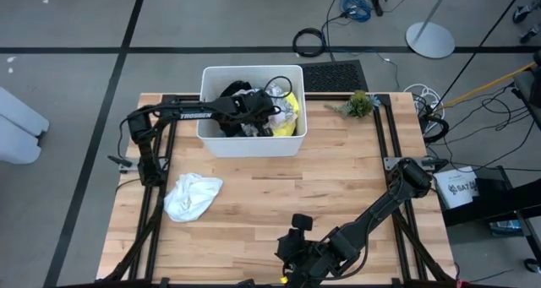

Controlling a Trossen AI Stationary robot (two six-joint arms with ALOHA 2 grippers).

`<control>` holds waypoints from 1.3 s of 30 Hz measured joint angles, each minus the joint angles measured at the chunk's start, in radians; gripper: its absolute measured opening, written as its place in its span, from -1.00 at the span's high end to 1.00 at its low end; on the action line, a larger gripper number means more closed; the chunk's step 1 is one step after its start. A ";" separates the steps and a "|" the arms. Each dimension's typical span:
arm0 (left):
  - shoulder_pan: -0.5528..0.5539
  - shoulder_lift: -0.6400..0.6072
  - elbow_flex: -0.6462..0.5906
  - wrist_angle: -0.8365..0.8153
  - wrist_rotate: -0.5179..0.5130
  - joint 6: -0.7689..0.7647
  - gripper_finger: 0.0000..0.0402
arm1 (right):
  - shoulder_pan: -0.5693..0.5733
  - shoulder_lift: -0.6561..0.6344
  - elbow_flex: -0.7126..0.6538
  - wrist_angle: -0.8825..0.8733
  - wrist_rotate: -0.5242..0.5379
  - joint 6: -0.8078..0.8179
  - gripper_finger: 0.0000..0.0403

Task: Fold laundry
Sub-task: Put the folded pink underwear into the white laundry bin, then put the white underwear into the white laundry bin

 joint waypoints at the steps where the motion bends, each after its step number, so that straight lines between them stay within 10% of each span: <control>1: 0.000 0.000 0.000 0.000 0.000 0.000 0.95 | 0.000 0.000 0.000 0.000 0.000 0.000 0.16; 18: -0.060 -0.257 -0.012 -0.152 -0.123 -0.019 0.39 | 0.000 0.001 0.000 0.006 -0.003 0.001 0.16; 25: -0.048 -0.411 -0.011 -0.309 0.080 0.005 0.19 | 0.001 0.001 0.000 0.006 -0.006 0.018 0.16; 39: -0.048 -0.791 -0.008 -0.416 0.121 0.025 0.17 | 0.002 0.001 0.000 0.005 -0.008 0.018 0.16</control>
